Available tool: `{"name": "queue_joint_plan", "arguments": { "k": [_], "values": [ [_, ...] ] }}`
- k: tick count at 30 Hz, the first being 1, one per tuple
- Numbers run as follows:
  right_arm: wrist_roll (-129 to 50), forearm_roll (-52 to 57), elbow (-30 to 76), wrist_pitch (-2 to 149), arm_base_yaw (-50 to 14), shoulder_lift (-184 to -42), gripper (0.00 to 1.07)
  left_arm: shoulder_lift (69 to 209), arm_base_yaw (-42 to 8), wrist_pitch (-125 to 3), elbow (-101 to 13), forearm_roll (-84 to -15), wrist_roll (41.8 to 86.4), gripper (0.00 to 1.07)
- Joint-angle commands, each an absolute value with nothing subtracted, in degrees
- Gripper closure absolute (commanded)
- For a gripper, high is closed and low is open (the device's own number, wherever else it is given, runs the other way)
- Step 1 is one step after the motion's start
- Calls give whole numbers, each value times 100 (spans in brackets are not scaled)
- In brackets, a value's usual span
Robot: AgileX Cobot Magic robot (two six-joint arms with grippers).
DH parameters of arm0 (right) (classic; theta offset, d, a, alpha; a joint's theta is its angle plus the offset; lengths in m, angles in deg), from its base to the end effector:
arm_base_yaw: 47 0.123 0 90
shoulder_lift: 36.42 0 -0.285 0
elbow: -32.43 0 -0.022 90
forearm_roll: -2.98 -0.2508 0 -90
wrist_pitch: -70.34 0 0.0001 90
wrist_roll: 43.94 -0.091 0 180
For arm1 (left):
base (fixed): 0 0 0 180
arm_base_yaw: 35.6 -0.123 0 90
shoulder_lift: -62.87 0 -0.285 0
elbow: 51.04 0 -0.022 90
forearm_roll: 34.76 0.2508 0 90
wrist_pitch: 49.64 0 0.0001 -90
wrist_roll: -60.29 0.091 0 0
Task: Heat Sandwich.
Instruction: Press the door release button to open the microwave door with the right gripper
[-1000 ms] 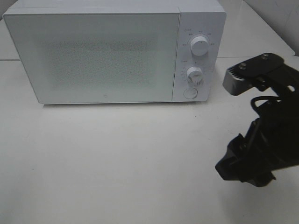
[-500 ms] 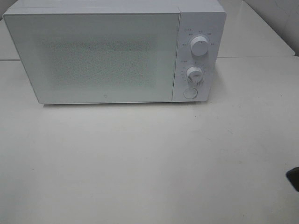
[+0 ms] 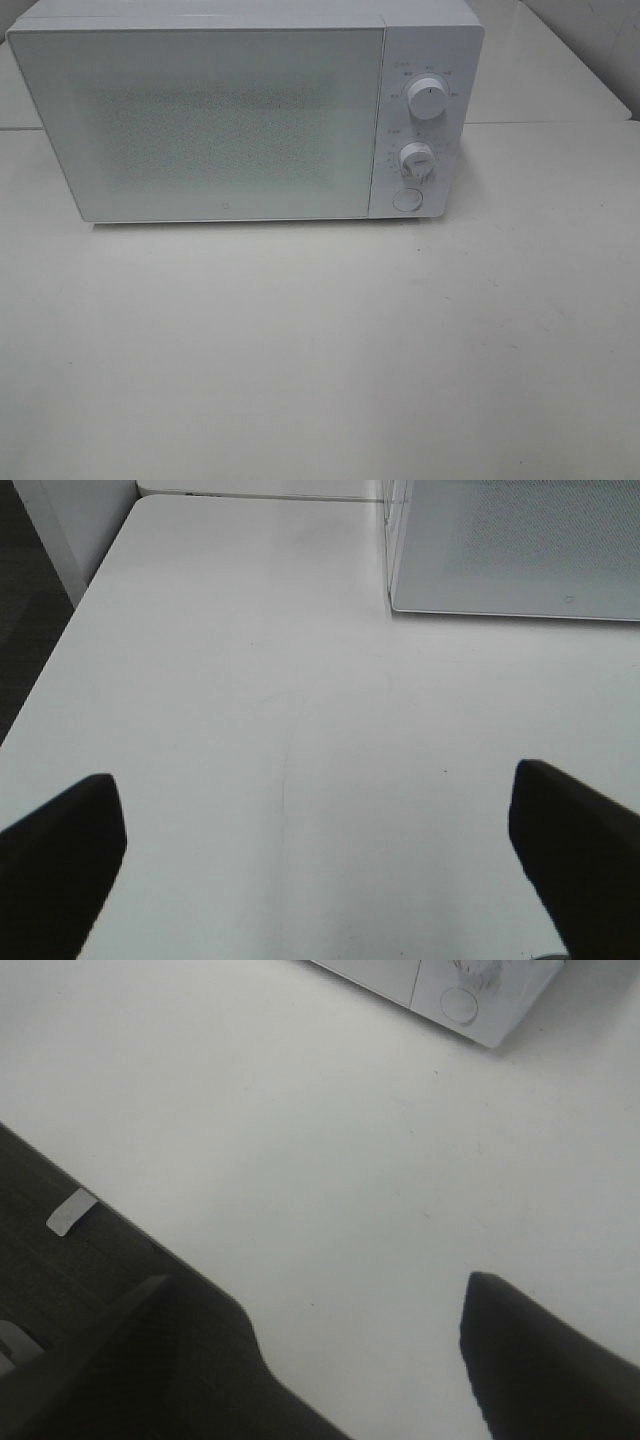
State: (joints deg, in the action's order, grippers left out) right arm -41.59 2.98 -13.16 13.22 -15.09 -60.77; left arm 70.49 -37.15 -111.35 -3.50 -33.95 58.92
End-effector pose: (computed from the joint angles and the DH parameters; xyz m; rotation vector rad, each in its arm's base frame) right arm 0.0348 0.0216 0.2923 -0.6576 2.1335 0.2836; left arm -0.0081 0.0009 0.2809 -0.0529 2.0391 0.0189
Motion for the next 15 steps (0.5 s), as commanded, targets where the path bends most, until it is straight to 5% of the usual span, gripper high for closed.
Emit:
{"name": "queue_joint_plan", "arguments": {
  "k": [1,15],
  "values": [
    [-4245,258,-1574,1299,-1961,-5807,31,6928,-3732,-11078,-344,-3424,5909,7],
    [-4262,298,-1626,1316,-3881,-4759,32,6928,-3732,-11078,-344,-3424,5909,7]
  ]
}}
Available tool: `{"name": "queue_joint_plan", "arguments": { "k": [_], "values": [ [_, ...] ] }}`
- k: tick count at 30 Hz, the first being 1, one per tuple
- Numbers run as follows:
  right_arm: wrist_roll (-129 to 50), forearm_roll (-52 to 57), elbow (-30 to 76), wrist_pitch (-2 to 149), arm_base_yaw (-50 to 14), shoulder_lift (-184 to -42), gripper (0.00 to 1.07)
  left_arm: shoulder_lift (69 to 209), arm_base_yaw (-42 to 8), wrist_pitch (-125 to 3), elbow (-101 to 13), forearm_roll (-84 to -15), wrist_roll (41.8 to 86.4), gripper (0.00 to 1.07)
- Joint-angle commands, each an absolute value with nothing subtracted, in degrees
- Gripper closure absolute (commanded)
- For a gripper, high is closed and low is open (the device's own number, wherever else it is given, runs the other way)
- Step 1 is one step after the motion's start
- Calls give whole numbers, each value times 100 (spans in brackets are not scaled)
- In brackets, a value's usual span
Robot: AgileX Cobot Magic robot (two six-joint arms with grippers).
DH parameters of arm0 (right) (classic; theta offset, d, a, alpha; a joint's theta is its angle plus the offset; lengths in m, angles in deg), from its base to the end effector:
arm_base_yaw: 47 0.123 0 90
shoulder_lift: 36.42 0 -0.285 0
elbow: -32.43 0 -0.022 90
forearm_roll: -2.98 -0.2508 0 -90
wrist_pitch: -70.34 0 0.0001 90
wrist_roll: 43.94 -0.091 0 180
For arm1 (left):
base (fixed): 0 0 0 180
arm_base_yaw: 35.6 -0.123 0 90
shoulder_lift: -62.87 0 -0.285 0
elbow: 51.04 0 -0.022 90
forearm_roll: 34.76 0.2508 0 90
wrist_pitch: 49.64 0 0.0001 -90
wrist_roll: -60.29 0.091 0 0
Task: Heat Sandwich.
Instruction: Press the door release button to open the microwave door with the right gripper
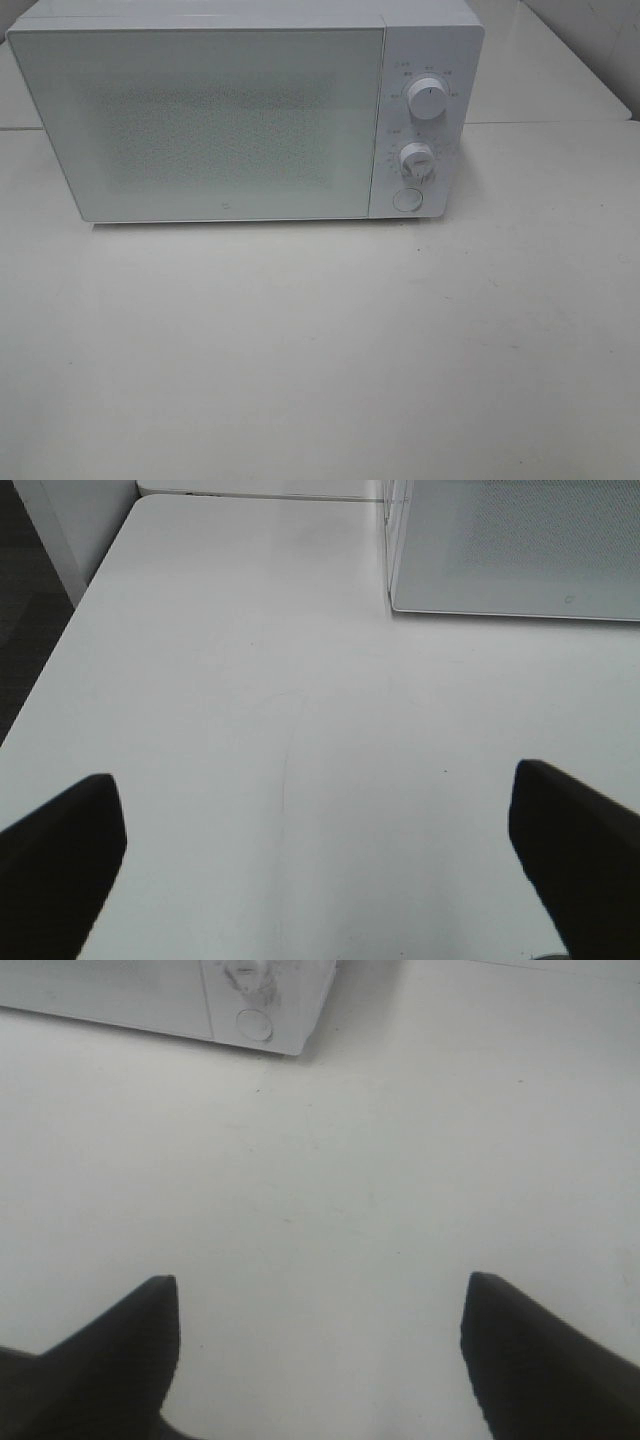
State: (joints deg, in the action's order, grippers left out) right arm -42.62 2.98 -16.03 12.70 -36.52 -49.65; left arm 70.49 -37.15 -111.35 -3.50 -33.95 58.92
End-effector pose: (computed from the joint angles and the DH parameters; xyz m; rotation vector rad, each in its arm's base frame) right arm 0.0120 0.0022 0.2819 -0.2142 2.0731 0.0974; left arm -0.0081 0.0009 0.2809 -0.0529 2.0391 0.0189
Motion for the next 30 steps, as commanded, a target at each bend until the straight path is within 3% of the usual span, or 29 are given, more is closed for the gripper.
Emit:
{"name": "queue_joint_plan", "arguments": {
  "k": [1,9,30],
  "values": [
    [-4262,298,-1626,1316,-3973,-4679,32,6928,-3732,-11078,-344,-3424,5909,7],
    [-4262,298,-1626,1316,-4402,-4249,32,6928,-3732,-11078,-344,-3424,5909,7],
    [-4348,298,-1620,1328,-4414,-4249,32,7003,-3732,-11078,-344,-3424,5909,7]
  ]
}}
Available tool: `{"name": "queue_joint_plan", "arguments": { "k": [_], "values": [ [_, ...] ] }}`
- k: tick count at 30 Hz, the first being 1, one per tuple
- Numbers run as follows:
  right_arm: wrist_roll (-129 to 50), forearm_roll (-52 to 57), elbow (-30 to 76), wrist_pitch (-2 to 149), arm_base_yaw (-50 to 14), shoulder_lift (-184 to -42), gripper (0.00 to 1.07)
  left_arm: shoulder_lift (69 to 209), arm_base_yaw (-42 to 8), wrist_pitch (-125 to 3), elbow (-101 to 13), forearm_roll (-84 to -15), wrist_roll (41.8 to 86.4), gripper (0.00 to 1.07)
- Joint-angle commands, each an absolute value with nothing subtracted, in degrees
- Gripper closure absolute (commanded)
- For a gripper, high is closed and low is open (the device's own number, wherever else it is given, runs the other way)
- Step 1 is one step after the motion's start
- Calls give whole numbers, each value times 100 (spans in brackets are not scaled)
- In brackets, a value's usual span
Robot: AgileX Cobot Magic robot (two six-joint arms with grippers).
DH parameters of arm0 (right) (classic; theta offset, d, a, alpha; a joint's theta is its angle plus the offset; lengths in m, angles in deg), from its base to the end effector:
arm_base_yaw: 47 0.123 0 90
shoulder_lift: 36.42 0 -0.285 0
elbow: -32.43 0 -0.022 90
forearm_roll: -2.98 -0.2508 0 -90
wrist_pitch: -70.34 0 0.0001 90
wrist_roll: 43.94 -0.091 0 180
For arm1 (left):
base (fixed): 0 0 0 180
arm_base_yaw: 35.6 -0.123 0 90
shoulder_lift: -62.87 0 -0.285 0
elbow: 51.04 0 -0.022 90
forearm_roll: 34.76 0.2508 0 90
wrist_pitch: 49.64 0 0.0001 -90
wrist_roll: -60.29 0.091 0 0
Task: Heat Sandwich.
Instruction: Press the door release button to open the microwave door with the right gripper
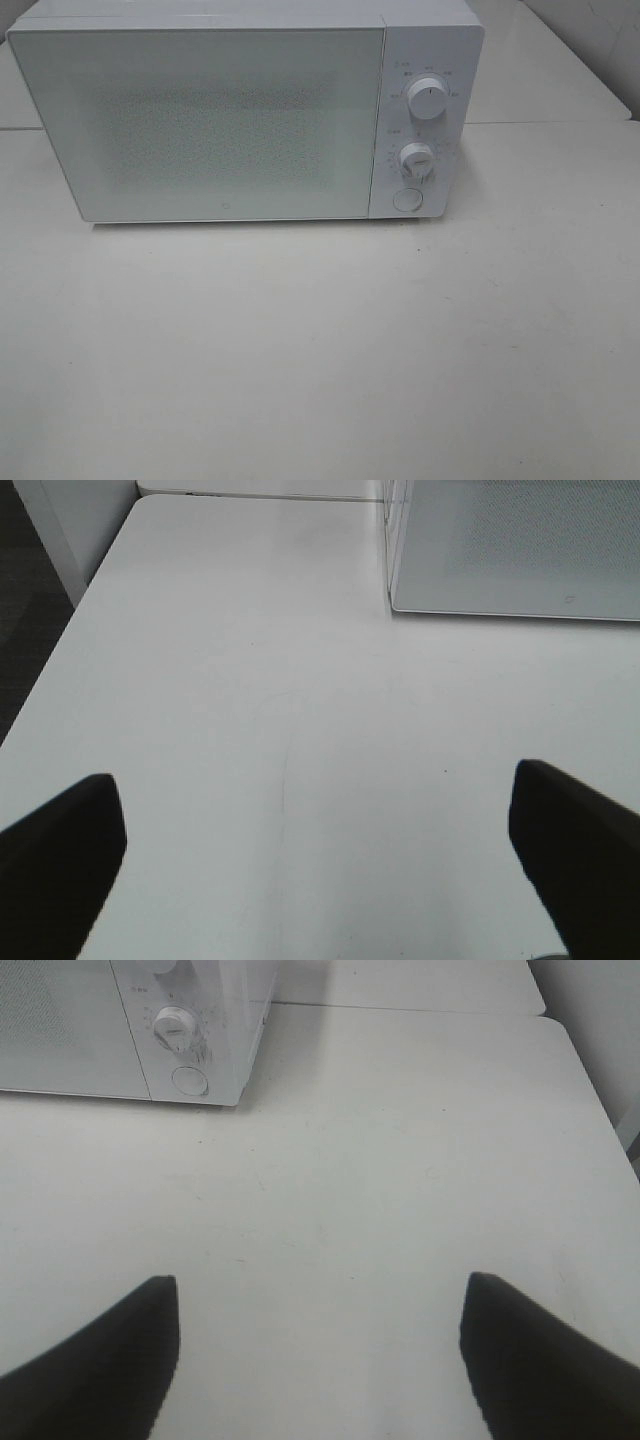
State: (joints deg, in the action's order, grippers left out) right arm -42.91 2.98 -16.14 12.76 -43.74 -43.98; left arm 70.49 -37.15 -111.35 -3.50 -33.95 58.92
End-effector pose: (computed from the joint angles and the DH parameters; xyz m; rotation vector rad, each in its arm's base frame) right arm -0.0033 -0.0002 0.2819 -0.0743 1.9833 0.0252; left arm -0.0081 0.0009 0.2809 -0.0529 2.0391 0.0189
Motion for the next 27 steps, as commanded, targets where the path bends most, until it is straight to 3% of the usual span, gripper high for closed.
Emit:
{"name": "queue_joint_plan", "arguments": {
  "k": [1,27],
  "values": [
    [-4348,298,-1620,1328,-4414,-4249,32,7003,-3732,-11078,-344,-3424,5909,7],
    [-4394,252,-1895,5075,-4414,-6472,33,7003,-3732,-11078,-344,-3424,5909,7]
  ]
}}
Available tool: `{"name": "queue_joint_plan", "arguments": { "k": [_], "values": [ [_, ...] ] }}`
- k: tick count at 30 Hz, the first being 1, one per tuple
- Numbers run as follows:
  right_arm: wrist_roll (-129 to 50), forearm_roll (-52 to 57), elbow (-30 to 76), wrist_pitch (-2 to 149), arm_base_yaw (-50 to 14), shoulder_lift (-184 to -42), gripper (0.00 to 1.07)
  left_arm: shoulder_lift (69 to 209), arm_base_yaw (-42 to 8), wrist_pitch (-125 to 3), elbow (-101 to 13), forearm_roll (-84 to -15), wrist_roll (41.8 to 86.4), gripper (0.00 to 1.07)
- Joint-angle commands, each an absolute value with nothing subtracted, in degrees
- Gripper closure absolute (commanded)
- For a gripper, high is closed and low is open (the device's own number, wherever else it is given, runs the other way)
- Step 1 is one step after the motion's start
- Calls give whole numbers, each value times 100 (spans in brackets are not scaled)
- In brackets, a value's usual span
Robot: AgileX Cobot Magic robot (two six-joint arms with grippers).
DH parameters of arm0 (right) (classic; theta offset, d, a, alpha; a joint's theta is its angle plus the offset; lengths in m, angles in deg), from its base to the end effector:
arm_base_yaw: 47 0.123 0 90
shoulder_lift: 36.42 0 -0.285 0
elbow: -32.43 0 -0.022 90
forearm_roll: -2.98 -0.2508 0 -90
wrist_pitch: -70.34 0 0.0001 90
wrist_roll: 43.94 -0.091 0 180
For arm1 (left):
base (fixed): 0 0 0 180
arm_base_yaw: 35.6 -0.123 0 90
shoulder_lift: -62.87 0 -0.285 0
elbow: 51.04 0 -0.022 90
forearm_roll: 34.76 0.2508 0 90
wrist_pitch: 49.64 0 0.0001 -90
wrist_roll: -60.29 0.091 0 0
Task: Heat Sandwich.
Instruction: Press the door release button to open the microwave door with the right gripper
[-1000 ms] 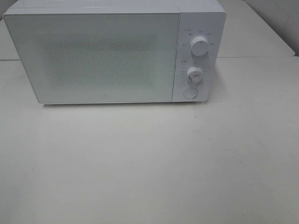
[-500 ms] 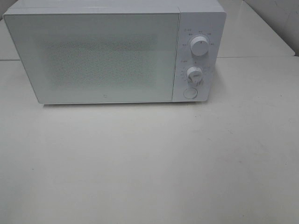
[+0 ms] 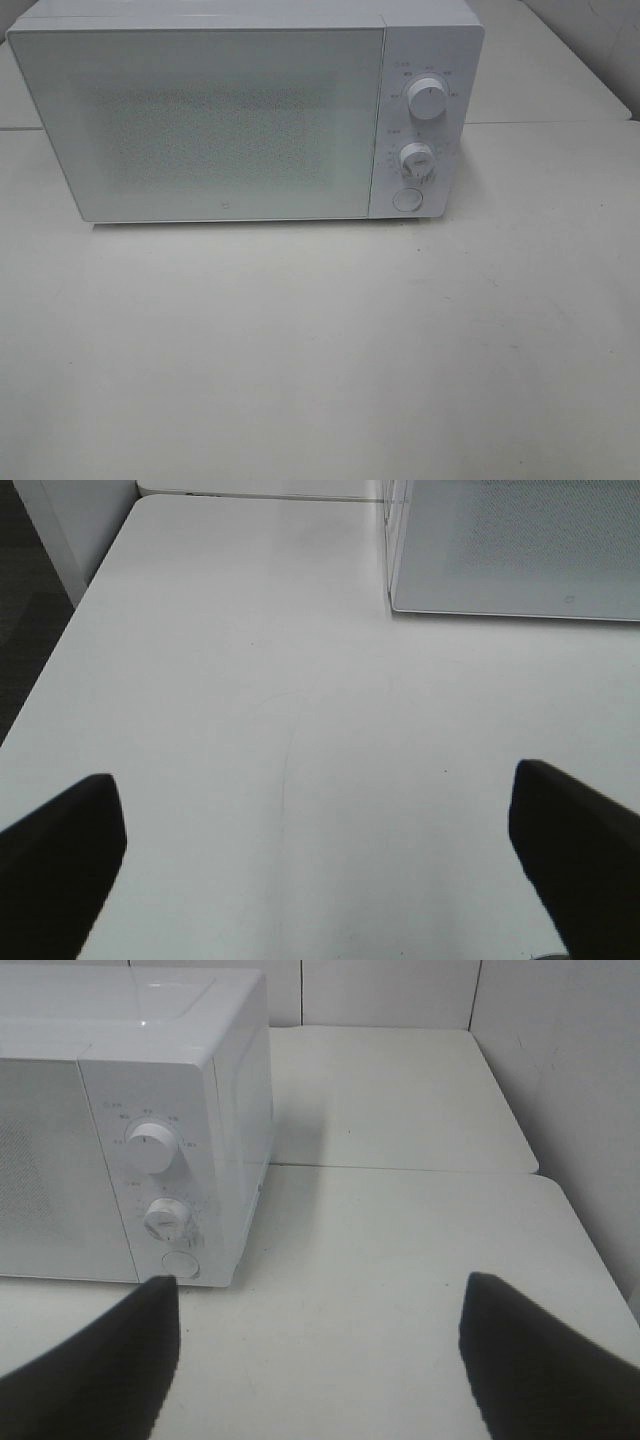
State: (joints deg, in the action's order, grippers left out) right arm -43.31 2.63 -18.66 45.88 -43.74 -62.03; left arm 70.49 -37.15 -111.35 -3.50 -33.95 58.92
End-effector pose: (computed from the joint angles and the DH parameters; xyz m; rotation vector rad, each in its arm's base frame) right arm 0.0711 0.0043 0.3076 -0.0569 1.7648 0.0396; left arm -0.0081 0.0009 0.2809 -0.0529 2.0391 0.0189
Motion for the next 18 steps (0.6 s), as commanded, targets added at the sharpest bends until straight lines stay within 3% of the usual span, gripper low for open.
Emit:
{"name": "queue_joint_plan", "arguments": {
  "k": [1,18],
  "values": [
    [-4394,252,-1895,5184,-4414,-6598,33,7003,-3732,-11078,-344,-3424,5909,7],
    [-4434,252,-1895,7034,-4414,-8644,33,7003,-3732,-11078,-344,-3424,5909,7]
  ]
}}
